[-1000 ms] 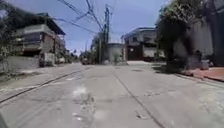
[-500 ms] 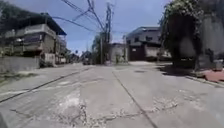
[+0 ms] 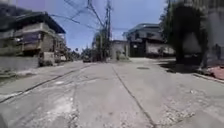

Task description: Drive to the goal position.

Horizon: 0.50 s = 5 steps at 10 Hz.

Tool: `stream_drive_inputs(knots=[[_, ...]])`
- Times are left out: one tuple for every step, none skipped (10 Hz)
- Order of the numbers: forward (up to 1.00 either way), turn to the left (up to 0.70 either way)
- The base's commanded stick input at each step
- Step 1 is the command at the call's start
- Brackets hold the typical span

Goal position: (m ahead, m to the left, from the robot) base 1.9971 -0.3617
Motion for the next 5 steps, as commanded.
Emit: stream_drive_inputs(knots=[[1.00,-0.04],[1.00,-0.12],[1.00,-0.20],[1.00,-0.27],[1.00,-0.35]])
